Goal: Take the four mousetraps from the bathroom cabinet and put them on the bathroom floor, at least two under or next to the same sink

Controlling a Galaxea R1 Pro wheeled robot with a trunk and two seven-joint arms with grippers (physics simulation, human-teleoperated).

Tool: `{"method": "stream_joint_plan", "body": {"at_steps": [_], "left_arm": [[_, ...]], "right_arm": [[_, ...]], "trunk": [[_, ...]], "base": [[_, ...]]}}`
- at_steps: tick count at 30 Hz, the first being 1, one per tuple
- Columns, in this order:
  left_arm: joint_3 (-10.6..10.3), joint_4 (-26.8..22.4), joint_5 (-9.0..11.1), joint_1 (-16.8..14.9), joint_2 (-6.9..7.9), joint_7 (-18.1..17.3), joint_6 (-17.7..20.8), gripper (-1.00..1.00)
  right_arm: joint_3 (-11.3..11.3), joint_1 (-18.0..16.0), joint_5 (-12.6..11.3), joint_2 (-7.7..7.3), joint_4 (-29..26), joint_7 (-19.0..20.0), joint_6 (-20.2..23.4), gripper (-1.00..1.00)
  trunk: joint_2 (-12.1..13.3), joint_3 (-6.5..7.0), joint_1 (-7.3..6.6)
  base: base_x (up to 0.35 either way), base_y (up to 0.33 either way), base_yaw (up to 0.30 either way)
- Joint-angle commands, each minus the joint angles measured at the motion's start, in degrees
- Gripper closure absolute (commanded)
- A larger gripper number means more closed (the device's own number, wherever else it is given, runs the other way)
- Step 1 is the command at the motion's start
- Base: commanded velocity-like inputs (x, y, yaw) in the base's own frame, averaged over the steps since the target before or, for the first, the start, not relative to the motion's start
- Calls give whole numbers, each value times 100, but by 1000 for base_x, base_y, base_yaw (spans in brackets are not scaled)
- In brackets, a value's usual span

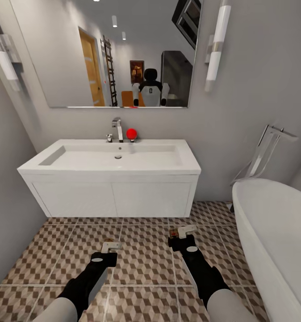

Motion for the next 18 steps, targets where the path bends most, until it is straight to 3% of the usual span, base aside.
{"method": "stream_joint_plan", "body": {"at_steps": [1,18], "left_arm": [[-40,-11,37,-3,0,62,30,100],[-42,-51,35,-3,-25,61,27,100]], "right_arm": [[12,-2,32,0,-9,-3,40,100],[12,-2,31,0,-9,-4,48,100]], "trunk": [[-44,-24,22],[-726,-374,396]], "base": [[0,0,0],[0,0,0]]}}
